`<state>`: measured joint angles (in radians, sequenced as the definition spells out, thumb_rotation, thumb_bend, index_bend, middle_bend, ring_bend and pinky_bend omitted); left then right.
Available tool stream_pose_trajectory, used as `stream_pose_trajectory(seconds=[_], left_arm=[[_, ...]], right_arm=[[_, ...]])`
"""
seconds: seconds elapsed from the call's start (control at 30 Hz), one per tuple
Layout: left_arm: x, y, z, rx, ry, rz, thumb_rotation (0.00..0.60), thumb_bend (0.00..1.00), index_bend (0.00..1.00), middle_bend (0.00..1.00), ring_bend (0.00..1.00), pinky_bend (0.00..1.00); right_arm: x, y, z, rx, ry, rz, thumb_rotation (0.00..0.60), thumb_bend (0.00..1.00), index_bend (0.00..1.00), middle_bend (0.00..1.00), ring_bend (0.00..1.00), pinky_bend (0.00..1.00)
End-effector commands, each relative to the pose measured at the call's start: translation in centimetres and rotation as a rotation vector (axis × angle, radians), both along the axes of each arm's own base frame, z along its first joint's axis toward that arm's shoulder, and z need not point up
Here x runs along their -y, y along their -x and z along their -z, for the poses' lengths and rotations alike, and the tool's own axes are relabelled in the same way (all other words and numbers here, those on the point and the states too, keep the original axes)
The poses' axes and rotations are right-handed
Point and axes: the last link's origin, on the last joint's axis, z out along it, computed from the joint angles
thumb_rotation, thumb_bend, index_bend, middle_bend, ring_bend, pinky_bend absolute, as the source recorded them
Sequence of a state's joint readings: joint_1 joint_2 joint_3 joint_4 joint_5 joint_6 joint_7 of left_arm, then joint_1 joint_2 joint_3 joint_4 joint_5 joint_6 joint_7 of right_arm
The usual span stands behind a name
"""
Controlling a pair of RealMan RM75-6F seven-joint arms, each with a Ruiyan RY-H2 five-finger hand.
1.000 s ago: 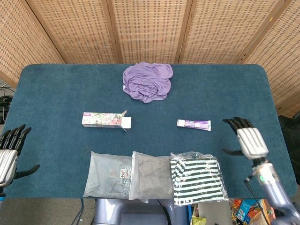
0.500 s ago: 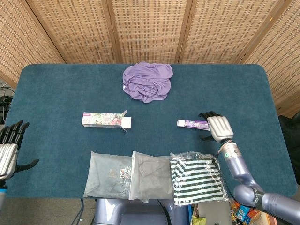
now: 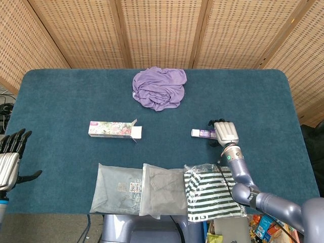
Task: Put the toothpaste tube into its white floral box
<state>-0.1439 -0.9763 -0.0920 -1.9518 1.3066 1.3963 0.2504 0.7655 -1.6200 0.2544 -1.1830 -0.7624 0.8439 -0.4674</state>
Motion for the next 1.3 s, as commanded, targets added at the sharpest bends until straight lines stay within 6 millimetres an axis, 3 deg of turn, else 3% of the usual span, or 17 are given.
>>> stream_pose_trajectory(seconds=[0.03,0.23,0.43,0.6,0.7,0.83,1.07,1.3], left_arm=[[-0.1,0.1,0.0,0.001,-0.001,-0.004,0.6,0.11,0.0,0.0,0.0,0.0],[-0.3,0.2,0.1,0.001,0.002,-0.01,0.6,0.11,0.0,0.0,0.0,0.0],[-0.4,0.3,0.1,0.002,0.001,-0.018,0.6,0.11,0.0,0.0,0.0,0.0],[-0.5,0.4,0.0,0.004,-0.002,-0.025,0.6,0.11,0.0,0.0,0.0,0.0],[-0.6,0.4,0.2,0.004,0.004,-0.026,0.6,0.11,0.0,0.0,0.0,0.0],[-1.1,0.2,0.4,0.006,0.02,-0.02,0.6,0.11,0.0,0.0,0.0,0.0],[-5.4,0.1,0.9,0.018,0.124,0.078,0.6,0.11,0.0,0.0,0.0,0.0],[-13.1,-0.7,2.6,0.077,0.248,0.176,0.6,0.11,0.0,0.0,0.0,0.0]], right_arm=[[0.3,0.0,1.2,-0.004,-0.01,0.006,0.6,0.31,0.3,0.34,0.24,0.3],[0.6,0.7,1.7,-0.009,-0.011,0.016,0.6,0.31,0.35,0.39,0.27,0.31],[0.8,1.2,1.9,-0.052,-0.017,-0.005,0.6,0.34,0.45,0.5,0.35,0.36],[0.7,1.3,1.6,-0.071,-0.02,-0.044,0.6,0.58,0.56,0.59,0.45,0.46],[0.2,1.0,0.8,-0.031,-0.028,-0.072,0.6,0.67,0.58,0.6,0.45,0.47],[-0.9,0.7,-1.0,-0.019,-0.022,-0.147,0.6,0.72,0.58,0.6,0.46,0.47],[-3.2,0.1,-4.5,0.025,0.002,-0.261,0.6,0.76,0.58,0.6,0.46,0.47],[-5.5,0.2,-8.1,-0.004,0.04,-0.342,0.6,0.78,0.58,0.6,0.46,0.47]])
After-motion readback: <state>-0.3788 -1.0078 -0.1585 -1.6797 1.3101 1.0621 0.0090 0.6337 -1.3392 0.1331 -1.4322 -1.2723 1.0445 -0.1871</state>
